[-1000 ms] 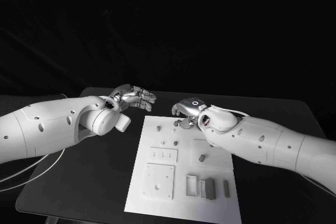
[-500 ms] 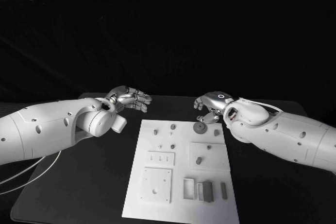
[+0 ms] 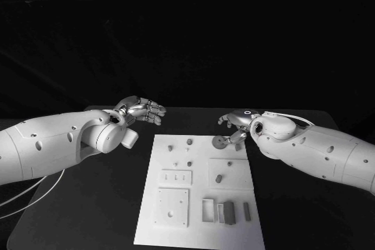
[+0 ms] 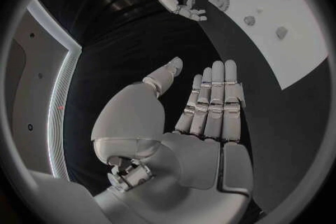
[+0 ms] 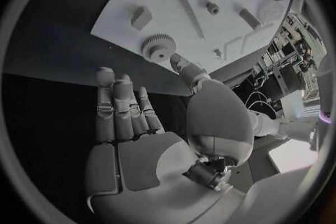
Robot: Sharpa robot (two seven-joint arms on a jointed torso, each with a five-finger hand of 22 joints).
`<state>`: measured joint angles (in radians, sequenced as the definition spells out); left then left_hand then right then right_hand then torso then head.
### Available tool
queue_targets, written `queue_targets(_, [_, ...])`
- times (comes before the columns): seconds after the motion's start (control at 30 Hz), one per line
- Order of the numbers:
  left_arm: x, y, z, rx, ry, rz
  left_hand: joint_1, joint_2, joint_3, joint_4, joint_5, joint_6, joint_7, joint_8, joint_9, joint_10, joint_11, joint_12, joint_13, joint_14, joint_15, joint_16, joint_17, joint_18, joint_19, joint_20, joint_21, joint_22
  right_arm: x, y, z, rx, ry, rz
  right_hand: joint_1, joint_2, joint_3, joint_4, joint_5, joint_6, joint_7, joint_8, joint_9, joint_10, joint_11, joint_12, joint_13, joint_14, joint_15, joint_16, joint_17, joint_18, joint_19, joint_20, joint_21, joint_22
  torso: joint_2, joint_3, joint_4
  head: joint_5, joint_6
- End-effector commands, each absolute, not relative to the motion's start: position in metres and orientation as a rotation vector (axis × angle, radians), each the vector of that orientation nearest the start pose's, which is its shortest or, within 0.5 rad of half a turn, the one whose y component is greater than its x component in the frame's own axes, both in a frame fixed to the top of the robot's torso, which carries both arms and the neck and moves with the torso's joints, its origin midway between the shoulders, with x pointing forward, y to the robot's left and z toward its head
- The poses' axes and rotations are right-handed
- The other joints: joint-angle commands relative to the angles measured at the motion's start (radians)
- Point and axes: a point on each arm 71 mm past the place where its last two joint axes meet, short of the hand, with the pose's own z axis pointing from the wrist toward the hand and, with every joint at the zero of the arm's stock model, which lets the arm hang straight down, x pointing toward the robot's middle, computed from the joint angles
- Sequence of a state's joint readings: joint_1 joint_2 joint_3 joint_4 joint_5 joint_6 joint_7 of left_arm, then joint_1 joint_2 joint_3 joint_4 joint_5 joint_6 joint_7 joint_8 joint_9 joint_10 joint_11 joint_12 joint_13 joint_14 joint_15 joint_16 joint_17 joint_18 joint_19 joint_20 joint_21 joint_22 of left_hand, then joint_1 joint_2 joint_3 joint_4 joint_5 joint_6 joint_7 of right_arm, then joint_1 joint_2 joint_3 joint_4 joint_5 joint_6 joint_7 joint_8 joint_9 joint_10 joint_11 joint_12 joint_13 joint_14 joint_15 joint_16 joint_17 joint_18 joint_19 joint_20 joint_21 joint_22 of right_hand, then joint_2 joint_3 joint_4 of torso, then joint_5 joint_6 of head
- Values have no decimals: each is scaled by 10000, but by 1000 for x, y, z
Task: Assemble the parts on the task board
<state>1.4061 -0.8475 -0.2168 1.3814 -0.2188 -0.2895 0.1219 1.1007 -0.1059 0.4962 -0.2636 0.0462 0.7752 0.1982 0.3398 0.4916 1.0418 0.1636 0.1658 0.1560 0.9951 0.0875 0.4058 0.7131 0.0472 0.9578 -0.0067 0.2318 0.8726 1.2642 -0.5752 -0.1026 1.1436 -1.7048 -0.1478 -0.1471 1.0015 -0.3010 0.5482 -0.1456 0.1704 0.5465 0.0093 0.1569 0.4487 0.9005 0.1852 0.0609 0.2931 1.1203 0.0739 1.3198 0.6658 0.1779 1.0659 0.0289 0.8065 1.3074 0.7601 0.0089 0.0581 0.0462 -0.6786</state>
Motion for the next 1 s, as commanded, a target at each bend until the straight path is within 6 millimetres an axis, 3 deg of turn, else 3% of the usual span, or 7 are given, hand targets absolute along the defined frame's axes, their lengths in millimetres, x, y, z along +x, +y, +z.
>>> queue_targets(0.03, [527,258,-157,-9095,16490,-11551,6,-76,20,13,30,-68,41,-69,17,-68,10,-59,14,79,1,-54,15,133,15,-44,-66,16,552,-172,-211,-4682,17896,2561,-160,-8,-147,60,-4,-553,-234,-181,-53,-320,93,9,-49,-196,59,6,-45,839,-150,24,-94,167,6,-2,10,-22,-24])
queue_targets(0.1, [527,257,-158,-9084,16504,-11560,5,-76,20,14,30,-69,42,-69,17,-68,11,-60,14,79,1,-56,17,132,15,-44,-67,17,552,-171,-215,-4722,17959,2507,-194,-16,-226,101,-3,-1039,-288,-303,-272,-398,110,31,-52,-255,83,25,-60,839,-187,41,-119,162,9,3,4,-19,-31])
queue_targets(0.37, [528,254,-158,-9034,16569,-11602,0,-72,20,20,30,-71,43,-72,18,-71,13,-65,16,79,3,-63,24,131,15,-42,-70,18,551,-164,-228,-4915,18087,2515,-243,-18,-315,262,1,-1240,-439,-207,-220,-433,117,64,-25,-313,87,80,-102,839,-196,48,-145,154,6,-29,12,-17,-78])
queue_targets(0.53, [528,254,-158,-9034,16595,-11600,-1,-70,21,22,30,-73,44,-73,19,-73,13,-67,17,79,4,-67,27,130,14,-42,-72,19,550,-159,-229,-5082,18051,2517,-204,-9,-315,358,6,-968,-455,22,124,-331,82,114,29,-281,52,135,-129,839,-146,22,-133,154,7,-25,21,2,-116])
queue_targets(0.67, [527,254,-158,-9028,16618,-11606,-2,-69,21,23,30,-74,45,-75,19,-74,14,-69,18,80,4,-70,30,130,14,-42,-73,20,551,-159,-230,-5160,18060,2419,-153,-4,-305,436,5,-769,-383,247,293,-271,57,128,71,-255,30,169,-162,839,-105,-5,-123,154,2,-34,8,8,-125])
queue_targets(0.77, [527,253,-158,-9001,16650,-11594,-2,-68,22,24,30,-74,45,-75,20,-75,15,-70,19,80,4,-73,32,130,14,-42,-74,20,550,-159,-230,-5208,18062,2453,-82,4,-304,508,5,-476,-224,554,474,-202,30,135,121,-235,4,200,-207,839,-74,-28,-119,155,2,-44,4,8,-137])
queue_targets(1.0, [527,253,-158,-8996,16670,-11588,-4,-64,23,28,30,-74,45,-76,21,-75,15,-73,20,81,4,-77,37,129,14,-42,-76,21,551,-160,-232,-5335,18118,2303,179,57,-129,651,9,117,43,1081,767,-80,-10,143,208,-171,-39,268,-278,839,18,-74,-87,159,0,-31,-5,21,-168])
